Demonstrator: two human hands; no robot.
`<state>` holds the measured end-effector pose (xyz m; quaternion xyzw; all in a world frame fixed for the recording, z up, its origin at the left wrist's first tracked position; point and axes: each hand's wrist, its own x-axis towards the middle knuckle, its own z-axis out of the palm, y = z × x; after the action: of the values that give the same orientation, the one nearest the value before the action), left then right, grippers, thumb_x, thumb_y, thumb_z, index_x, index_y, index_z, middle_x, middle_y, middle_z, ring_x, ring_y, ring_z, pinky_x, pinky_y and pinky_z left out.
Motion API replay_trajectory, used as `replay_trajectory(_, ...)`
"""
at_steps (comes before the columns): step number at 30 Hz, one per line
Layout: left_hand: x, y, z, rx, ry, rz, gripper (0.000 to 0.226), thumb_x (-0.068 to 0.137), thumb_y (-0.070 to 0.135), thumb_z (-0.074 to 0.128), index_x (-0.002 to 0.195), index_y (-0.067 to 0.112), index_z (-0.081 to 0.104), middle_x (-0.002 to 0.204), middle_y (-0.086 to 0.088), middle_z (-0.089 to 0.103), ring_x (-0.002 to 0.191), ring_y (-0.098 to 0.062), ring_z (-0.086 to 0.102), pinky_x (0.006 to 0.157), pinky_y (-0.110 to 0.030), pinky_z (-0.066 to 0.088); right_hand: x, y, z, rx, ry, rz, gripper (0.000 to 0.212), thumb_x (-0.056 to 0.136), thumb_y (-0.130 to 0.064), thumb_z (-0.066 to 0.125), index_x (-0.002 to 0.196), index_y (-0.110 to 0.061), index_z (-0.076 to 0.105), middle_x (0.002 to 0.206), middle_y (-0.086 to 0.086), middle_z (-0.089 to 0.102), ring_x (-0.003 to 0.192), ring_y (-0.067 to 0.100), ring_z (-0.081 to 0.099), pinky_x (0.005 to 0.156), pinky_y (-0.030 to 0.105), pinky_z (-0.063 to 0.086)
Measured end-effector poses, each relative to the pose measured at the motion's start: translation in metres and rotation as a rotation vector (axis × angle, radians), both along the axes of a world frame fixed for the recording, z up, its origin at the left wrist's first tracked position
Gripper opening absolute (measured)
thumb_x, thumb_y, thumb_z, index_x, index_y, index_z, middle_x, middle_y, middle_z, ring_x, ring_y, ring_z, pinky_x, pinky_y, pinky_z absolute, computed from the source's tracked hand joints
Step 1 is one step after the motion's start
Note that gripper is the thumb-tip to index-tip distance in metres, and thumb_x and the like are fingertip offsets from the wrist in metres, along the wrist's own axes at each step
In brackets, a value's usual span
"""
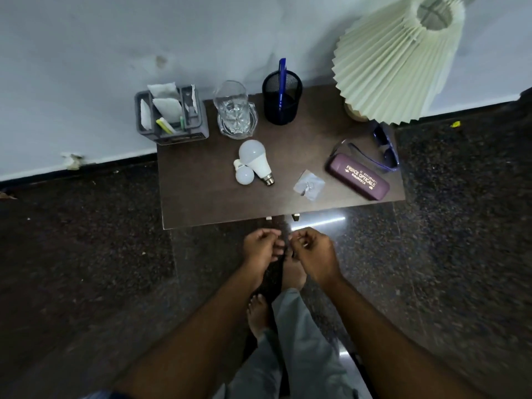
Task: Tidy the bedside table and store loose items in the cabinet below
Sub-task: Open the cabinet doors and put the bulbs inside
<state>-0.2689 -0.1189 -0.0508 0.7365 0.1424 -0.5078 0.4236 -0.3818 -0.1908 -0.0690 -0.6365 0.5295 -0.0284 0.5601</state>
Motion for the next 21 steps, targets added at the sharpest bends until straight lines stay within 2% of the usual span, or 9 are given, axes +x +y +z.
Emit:
replay_trajectory(2,-0.012,0.012,-0.015,0.044,0.019,-0.016,0.018,0.101,0.012,0.05,0.089,0.016,0.063,0.072,-0.004,0.065,0.052,-0.012,0.055,0.043,-0.017,0.039,-0.011,0.011,-0.01,0.065,0.04,0.006,0.018,0.091,-0.01,0.072,0.079,-0.023,0.07,0.074,0.001,0.074,0.064,0.017,0.069,0.064,0.04,0.06)
replay_trajectory(4,-0.02,0.023,-0.025,0.06,-0.001,-0.011,0.015,0.101,0.013,0.051,0.092,0.016,0.062,0.073,-0.003,0.065,0.054,-0.013,0.055,0.042,-0.017,0.039,-0.02,0.017,-0.019,0.052,0.065,0.005,0.021,0.09,-0.01,0.071,0.078,-0.027,0.07,0.077,0.0,0.075,0.072,0.02,0.071,0.072,0.043,0.061)
replay_trajectory(7,-0.023,0.036,-0.023,0.032,-0.022,0.005,0.02,0.1,0.012,0.052,0.084,0.02,0.061,0.075,-0.001,0.066,0.056,-0.013,0.057,0.045,-0.019,0.041,-0.024,0.018,-0.015,0.051,0.06,-0.014,0.015,0.091,-0.015,0.071,0.081,-0.025,0.071,0.081,0.0,0.075,0.081,0.025,0.073,0.077,0.042,0.059)
replay_trajectory(10,-0.02,0.041,-0.019,-0.013,-0.055,0.012,0.02,0.099,0.012,0.054,0.083,0.021,0.062,0.075,0.001,0.066,0.057,-0.011,0.058,0.045,-0.019,0.042,-0.02,0.008,-0.01,0.064,0.053,-0.076,0.008,0.092,-0.019,0.071,0.085,-0.02,0.069,0.085,0.008,0.075,0.079,0.03,0.073,0.064,0.038,0.055)
replay_trajectory(13,-0.018,0.045,-0.017,-0.042,-0.087,0.046,0.018,0.099,0.013,0.053,0.087,0.021,0.063,0.081,-0.001,0.066,0.058,-0.011,0.058,0.044,-0.018,0.043,-0.014,-0.002,-0.011,0.11,0.035,-0.144,0.013,0.094,-0.015,0.07,0.09,-0.004,0.065,0.087,0.022,0.07,0.074,0.027,0.065,0.056,0.029,0.048)
replay_trajectory(16,-0.022,0.045,-0.021,-0.025,-0.106,0.044,0.012,0.099,0.016,0.055,0.1,0.019,0.066,0.085,0.003,0.067,0.063,-0.011,0.061,0.055,-0.023,0.045,-0.013,-0.009,-0.013,0.139,-0.006,-0.185,0.019,0.093,-0.022,0.073,0.093,-0.005,0.067,0.088,0.019,0.07,0.078,0.029,0.067,0.065,0.037,0.053)
replay_trajectory(19,-0.025,0.042,-0.028,-0.016,-0.145,0.062,0.017,0.099,0.018,0.057,0.113,0.015,0.065,0.083,0.006,0.064,0.065,-0.012,0.06,0.055,-0.025,0.046,-0.014,-0.015,-0.02,0.154,-0.015,-0.159,0.018,0.094,-0.027,0.072,0.087,-0.011,0.067,0.083,0.011,0.068,0.079,0.026,0.065,0.07,0.039,0.052)
replay_trajectory(21,-0.027,0.038,-0.034,-0.008,-0.186,0.077,0.017,0.099,0.02,0.057,0.113,0.015,0.065,0.09,0.003,0.066,0.067,-0.012,0.061,0.056,-0.025,0.048,-0.015,-0.018,-0.031,0.139,-0.005,-0.099,0.023,0.092,-0.033,0.072,0.081,-0.014,0.066,0.079,0.007,0.065,0.079,0.025,0.063,0.079,0.048,0.055)
